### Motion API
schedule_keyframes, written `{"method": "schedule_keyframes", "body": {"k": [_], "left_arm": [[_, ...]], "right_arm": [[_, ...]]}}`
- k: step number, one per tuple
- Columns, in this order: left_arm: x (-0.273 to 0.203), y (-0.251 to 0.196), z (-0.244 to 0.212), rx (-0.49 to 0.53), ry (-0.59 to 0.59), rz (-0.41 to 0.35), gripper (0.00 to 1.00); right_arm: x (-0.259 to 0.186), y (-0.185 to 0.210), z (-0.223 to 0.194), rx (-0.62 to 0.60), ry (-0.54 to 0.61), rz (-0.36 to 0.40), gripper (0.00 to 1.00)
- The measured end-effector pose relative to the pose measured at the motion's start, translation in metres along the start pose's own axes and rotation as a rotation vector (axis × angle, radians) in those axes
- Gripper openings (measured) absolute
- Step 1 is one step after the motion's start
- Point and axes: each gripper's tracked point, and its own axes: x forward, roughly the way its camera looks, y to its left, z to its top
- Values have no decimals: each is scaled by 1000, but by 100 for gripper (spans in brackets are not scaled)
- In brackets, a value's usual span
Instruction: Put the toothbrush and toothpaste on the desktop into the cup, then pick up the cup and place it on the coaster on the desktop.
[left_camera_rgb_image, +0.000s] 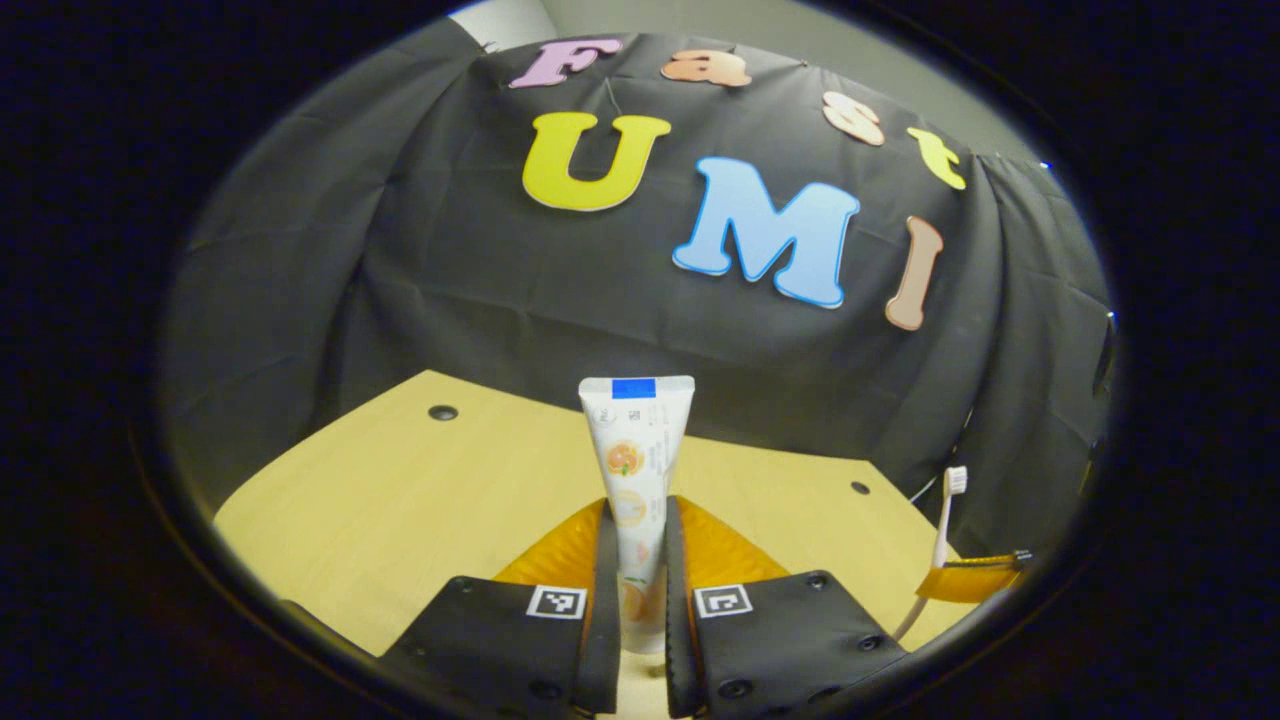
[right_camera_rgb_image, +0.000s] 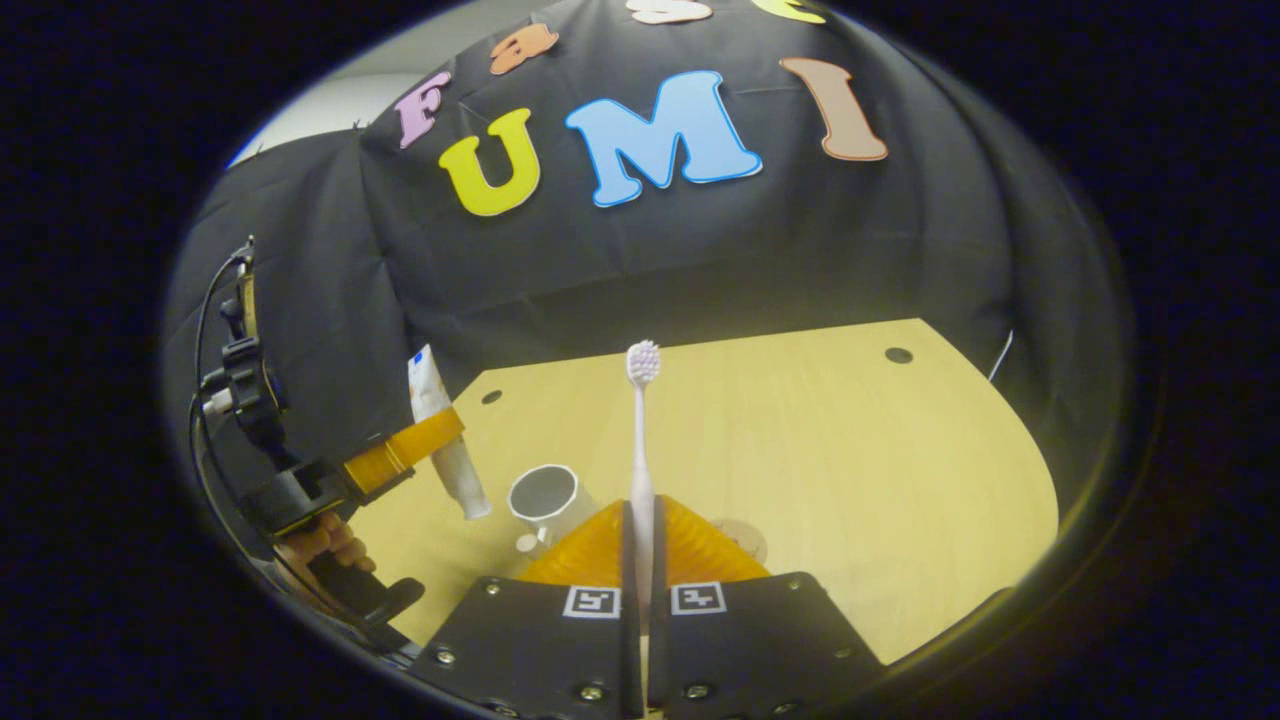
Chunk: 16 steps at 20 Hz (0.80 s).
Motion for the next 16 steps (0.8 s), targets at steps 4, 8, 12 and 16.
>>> {"method": "schedule_keyframes", "body": {"k": [4,8,12,16], "left_arm": [[19,-13,0,-9,-31,-45,25],[44,-18,-15,-3,-26,-68,25],[70,-21,-48,30,36,-58,25],[76,-17,-82,82,99,-41,28]], "right_arm": [[-1,-1,-1,-2,3,-10,4],[-7,-7,1,-4,-12,-28,4],[-13,-8,3,-1,-30,-36,4],[-17,-8,-1,-4,-19,-40,4]]}}
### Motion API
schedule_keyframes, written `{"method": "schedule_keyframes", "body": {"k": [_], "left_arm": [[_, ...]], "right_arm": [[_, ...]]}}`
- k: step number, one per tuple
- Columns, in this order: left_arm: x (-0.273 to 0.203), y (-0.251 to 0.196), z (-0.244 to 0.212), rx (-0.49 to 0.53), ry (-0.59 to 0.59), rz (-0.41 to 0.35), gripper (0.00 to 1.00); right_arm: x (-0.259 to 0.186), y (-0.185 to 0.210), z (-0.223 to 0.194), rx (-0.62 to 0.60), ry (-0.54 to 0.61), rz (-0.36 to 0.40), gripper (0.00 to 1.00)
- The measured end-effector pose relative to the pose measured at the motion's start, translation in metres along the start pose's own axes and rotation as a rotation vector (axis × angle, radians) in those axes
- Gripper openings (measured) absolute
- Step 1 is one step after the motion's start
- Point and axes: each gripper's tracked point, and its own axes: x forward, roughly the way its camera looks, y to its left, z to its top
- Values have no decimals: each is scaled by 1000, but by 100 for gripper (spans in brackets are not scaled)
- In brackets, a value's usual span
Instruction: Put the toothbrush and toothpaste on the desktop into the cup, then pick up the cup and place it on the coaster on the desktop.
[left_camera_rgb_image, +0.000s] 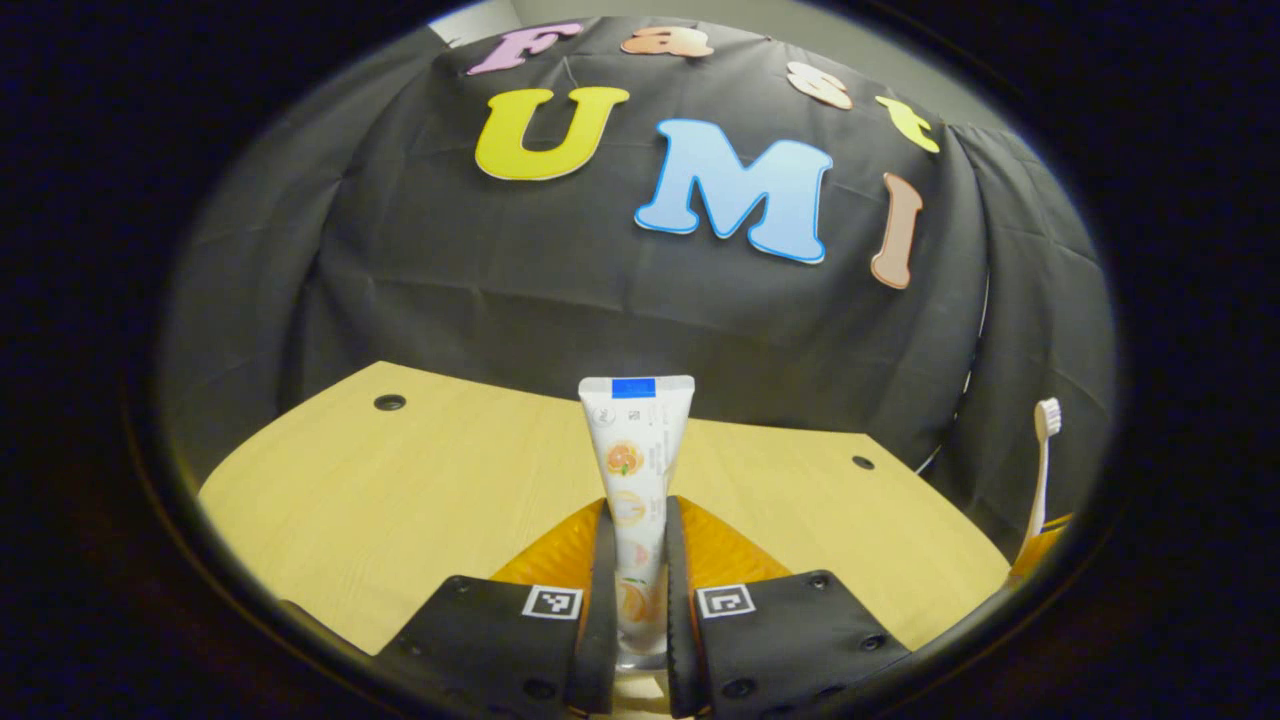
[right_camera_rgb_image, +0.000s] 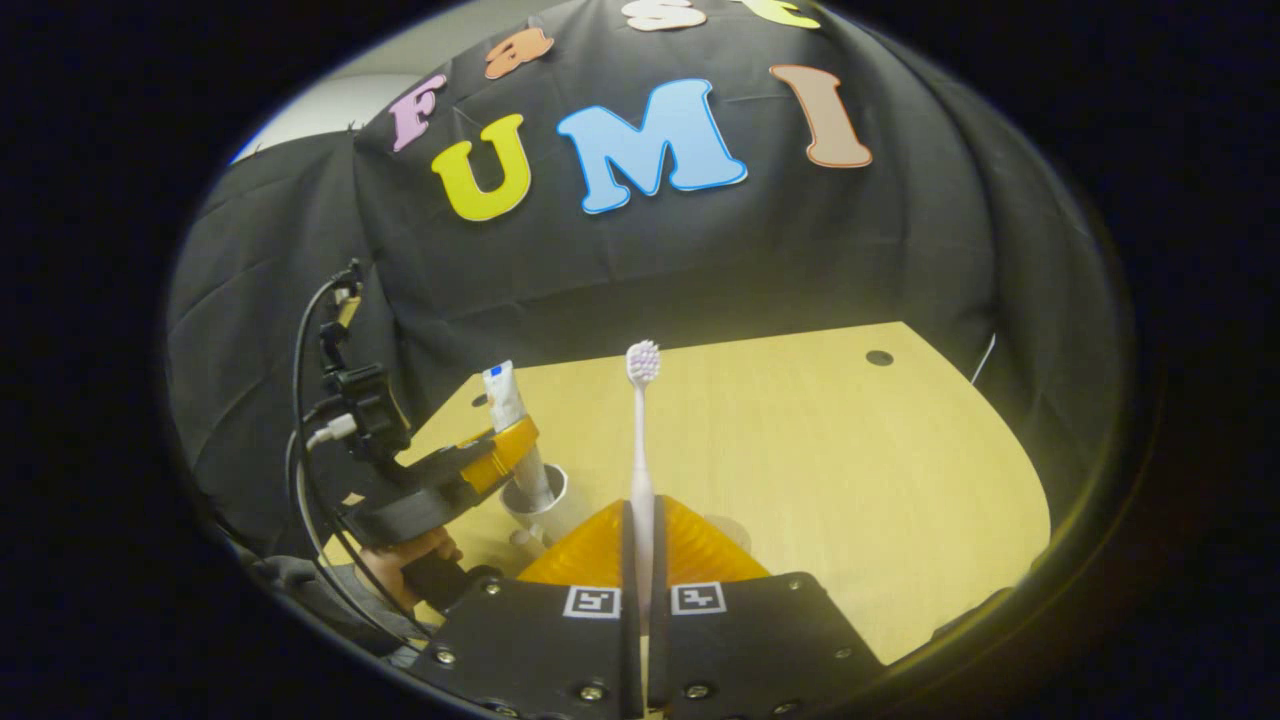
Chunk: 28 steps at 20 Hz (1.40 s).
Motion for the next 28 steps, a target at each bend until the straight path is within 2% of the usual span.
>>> {"method": "schedule_keyframes", "body": {"k": [5,6,8,11,12,13,14,16,20,22,23,28], "left_arm": [[2,-3,-38,42,102,-24,30],[1,-2,-41,44,115,-18,35],[-3,-3,-36,62,102,-17,36],[-9,-6,-40,79,130,-36,56],[-13,-7,-40,83,134,-45,67],[-15,-8,-39,87,138,-53,68],[-19,-10,-38,94,135,-61,81],[-29,-8,-35,103,139,-61,93],[-53,7,-37,63,176,-47,94],[-67,15,-38,46,183,-41,91],[-74,17,-39,39,191,-45,94],[-96,14,-45,-28,236,-83,93]], "right_arm": [[0,0,-2,39,11,8,4],[-1,0,-3,41,9,10,4],[0,1,-2,40,4,16,4],[8,9,0,35,-3,44,4],[13,13,3,37,-5,55,4],[18,16,7,39,-12,64,4],[23,20,12,41,-20,75,4],[34,28,25,36,-39,98,4],[53,50,51,-37,-111,143,4],[62,66,58,-52,-148,185,4],[67,74,60,-59,-163,203,4],[90,109,66,-95,-220,264,4]]}}
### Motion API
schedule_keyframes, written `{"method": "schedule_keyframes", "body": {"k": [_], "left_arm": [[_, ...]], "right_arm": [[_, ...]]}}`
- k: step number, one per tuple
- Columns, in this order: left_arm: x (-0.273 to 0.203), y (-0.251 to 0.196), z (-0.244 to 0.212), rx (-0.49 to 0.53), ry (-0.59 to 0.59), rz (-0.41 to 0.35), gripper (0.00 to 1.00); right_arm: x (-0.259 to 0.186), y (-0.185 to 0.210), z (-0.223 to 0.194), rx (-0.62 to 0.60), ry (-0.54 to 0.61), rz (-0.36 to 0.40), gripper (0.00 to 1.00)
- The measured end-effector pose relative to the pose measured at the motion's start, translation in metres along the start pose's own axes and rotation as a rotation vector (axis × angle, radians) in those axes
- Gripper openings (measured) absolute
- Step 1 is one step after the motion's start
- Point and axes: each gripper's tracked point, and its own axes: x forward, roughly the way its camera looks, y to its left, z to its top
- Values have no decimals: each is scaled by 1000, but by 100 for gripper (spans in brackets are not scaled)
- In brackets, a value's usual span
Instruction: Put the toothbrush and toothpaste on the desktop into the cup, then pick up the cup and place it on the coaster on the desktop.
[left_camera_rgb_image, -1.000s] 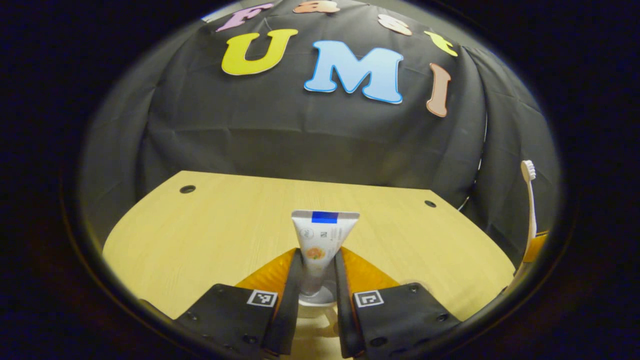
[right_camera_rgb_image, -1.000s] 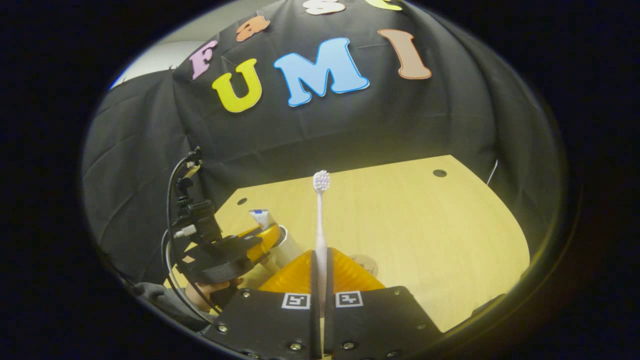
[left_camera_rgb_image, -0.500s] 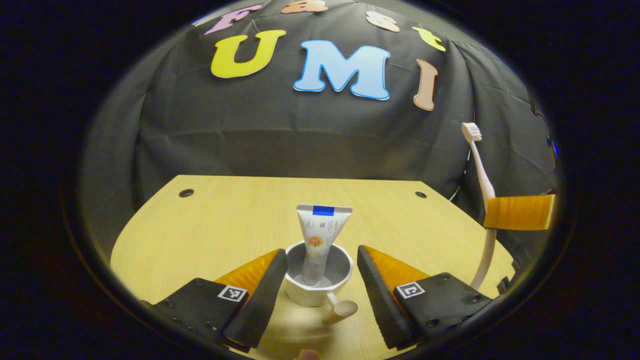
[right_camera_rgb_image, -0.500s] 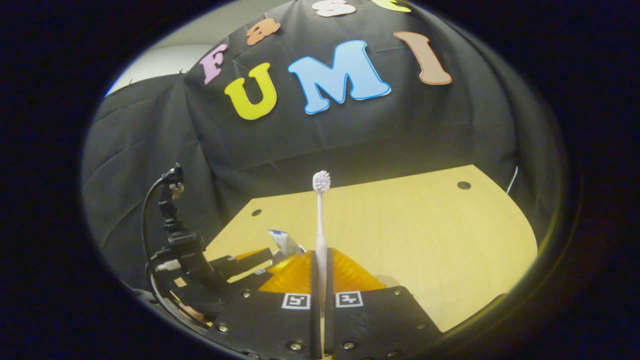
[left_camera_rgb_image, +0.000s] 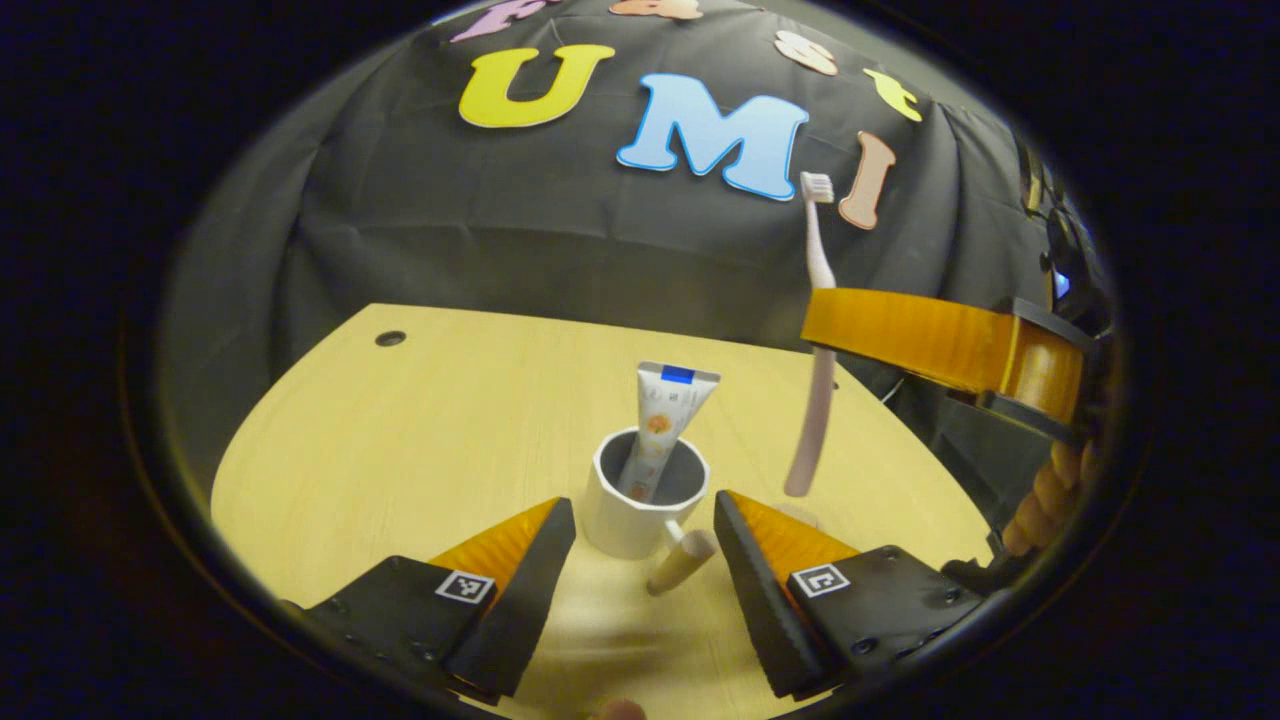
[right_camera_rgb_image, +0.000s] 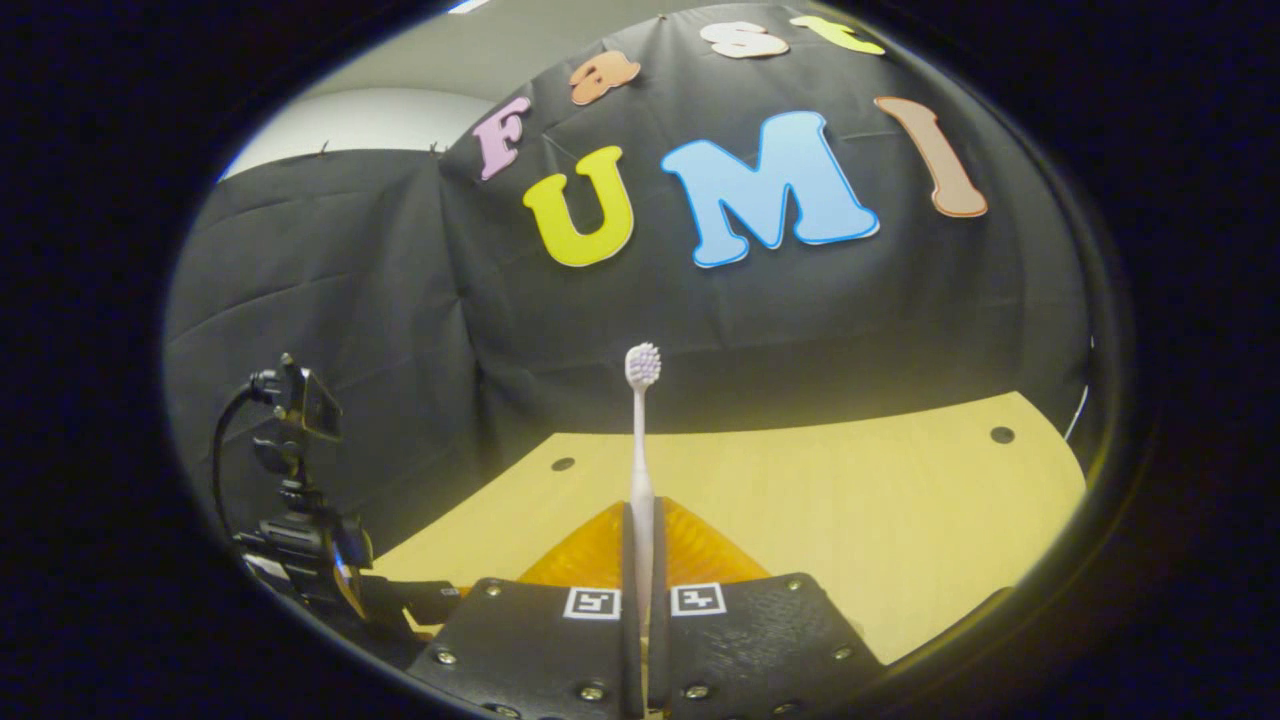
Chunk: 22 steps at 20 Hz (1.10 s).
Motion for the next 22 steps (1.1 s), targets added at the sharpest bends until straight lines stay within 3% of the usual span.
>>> {"method": "schedule_keyframes", "body": {"k": [6,13,14,15,21,22], "left_arm": [[-15,5,-17,-27,47,-10,94],[-13,14,-29,-68,89,-9,93],[-13,14,-29,-70,92,-10,94],[-12,14,-29,-70,95,-13,94],[-10,13,-31,-76,109,-20,93],[-9,14,-31,-79,111,-18,94]], "right_arm": [[40,14,-7,-51,-24,32,4],[64,14,-30,-121,6,8,4],[67,14,-32,-122,8,8,9],[67,13,-32,-120,10,6,6],[70,11,-30,-96,22,4,10],[71,11,-31,-88,25,5,16]]}}
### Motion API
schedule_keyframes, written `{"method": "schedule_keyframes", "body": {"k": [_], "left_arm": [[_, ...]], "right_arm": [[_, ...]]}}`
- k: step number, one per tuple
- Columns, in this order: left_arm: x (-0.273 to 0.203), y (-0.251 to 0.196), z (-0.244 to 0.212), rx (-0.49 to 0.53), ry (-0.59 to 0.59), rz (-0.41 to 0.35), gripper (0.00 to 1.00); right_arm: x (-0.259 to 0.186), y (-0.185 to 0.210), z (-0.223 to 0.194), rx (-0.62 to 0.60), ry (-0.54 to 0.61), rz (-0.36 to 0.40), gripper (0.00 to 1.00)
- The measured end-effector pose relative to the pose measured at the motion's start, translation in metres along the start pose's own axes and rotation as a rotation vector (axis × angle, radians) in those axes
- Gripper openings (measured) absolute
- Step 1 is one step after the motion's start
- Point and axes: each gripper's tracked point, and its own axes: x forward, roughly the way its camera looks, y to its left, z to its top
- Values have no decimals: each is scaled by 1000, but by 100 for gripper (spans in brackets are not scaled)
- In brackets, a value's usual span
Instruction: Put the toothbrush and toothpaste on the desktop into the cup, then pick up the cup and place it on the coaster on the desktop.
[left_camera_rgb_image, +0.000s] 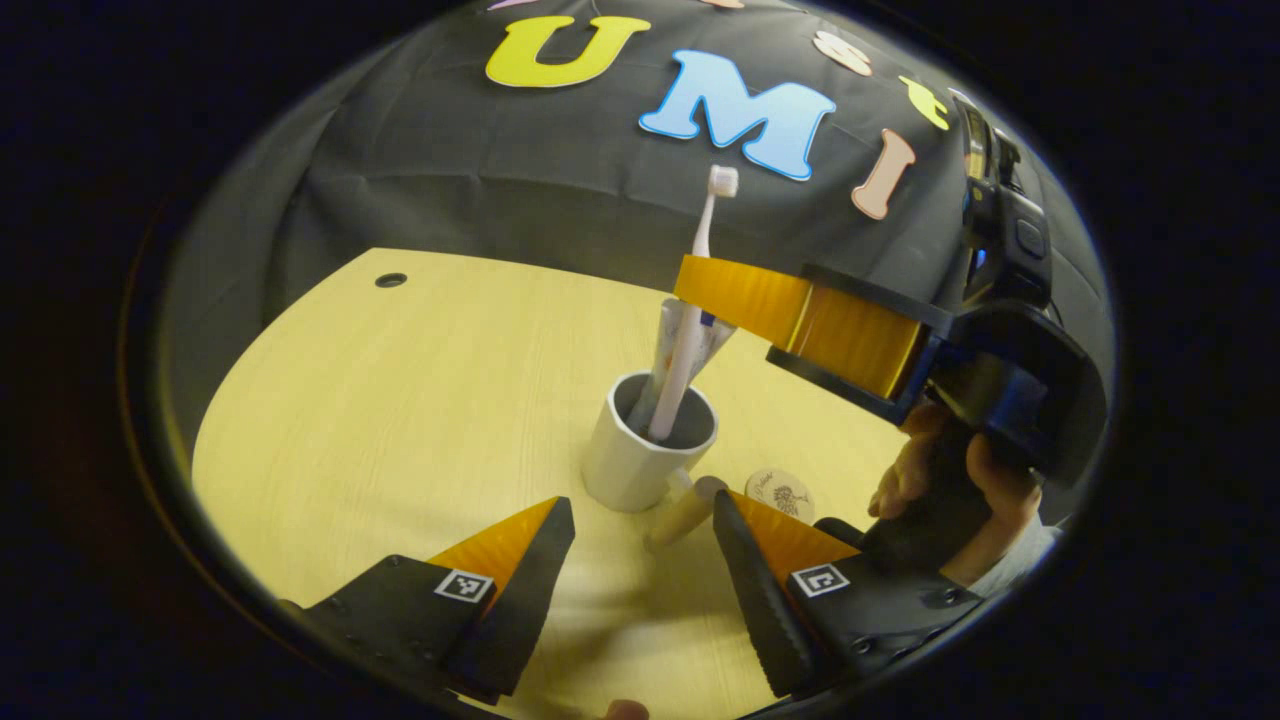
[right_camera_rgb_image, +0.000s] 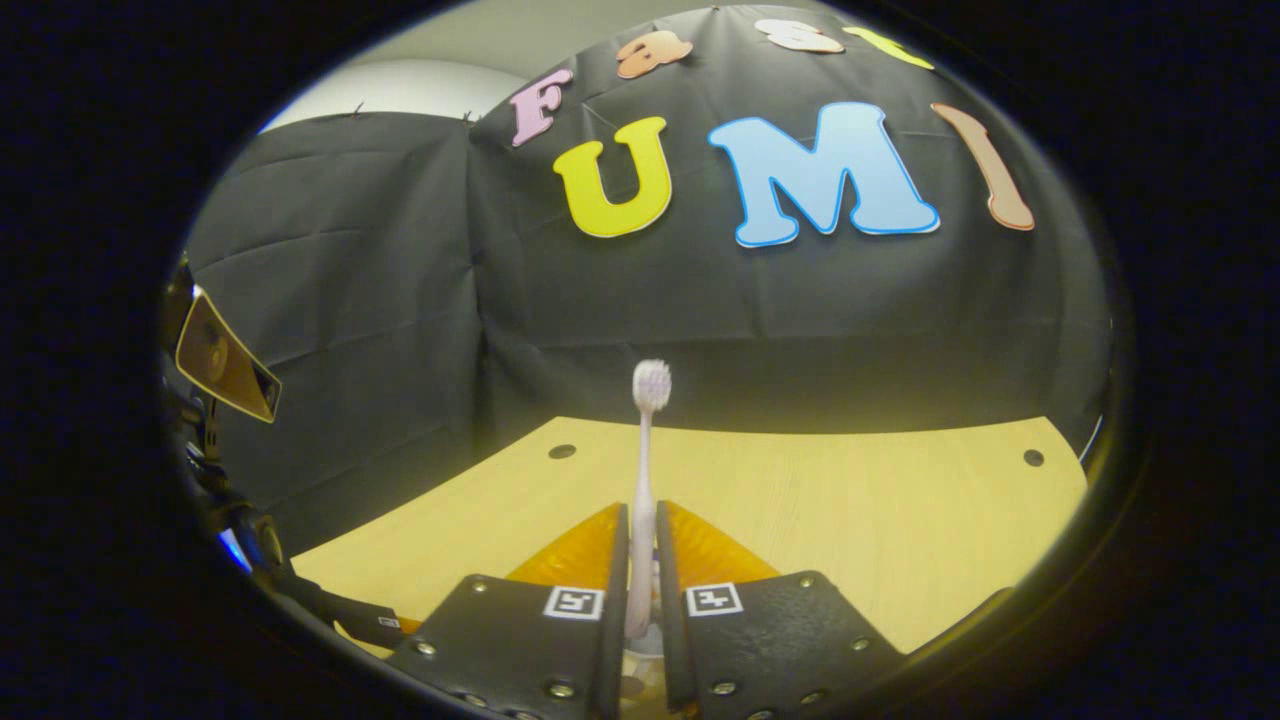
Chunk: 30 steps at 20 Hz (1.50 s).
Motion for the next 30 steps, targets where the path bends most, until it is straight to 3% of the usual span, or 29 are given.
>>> {"method": "schedule_keyframes", "body": {"k": [3,6,7,8,10,17,18,19,20,21,24,29,30], "left_arm": [[0,1,0,-9,3,4,93],[1,1,1,-11,2,6,94],[1,1,1,-12,2,7,94],[1,-1,2,-13,1,5,93],[1,-2,0,-13,1,2,93],[-2,-14,5,-22,16,6,94],[0,-15,7,-24,17,9,94],[2,-16,7,-27,21,13,94],[3,-15,8,-28,23,20,94],[5,-18,9,-28,29,15,100],[11,-23,9,-22,52,16,94],[30,-34,5,2,112,22,94],[34,-35,4,5,126,26,100]], "right_arm": [[-2,1,-2,21,14,5,29],[-4,2,-2,19,28,15,54],[-5,2,-2,22,27,17,59],[-6,3,0,23,26,19,72],[-9,0,6,16,14,4,88],[-38,-19,36,-29,-34,-70,88],[-44,-22,41,-35,-42,-79,80],[-50,-25,47,-37,-48,-85,80],[-56,-28,50,-37,-51,-93,88],[-62,-32,54,-36,-53,-103,88],[-85,-42,67,-32,-78,-137,88],[-121,-62,82,-39,-109,-205,88],[-126,-65,81,-31,-102,-214,88]]}}
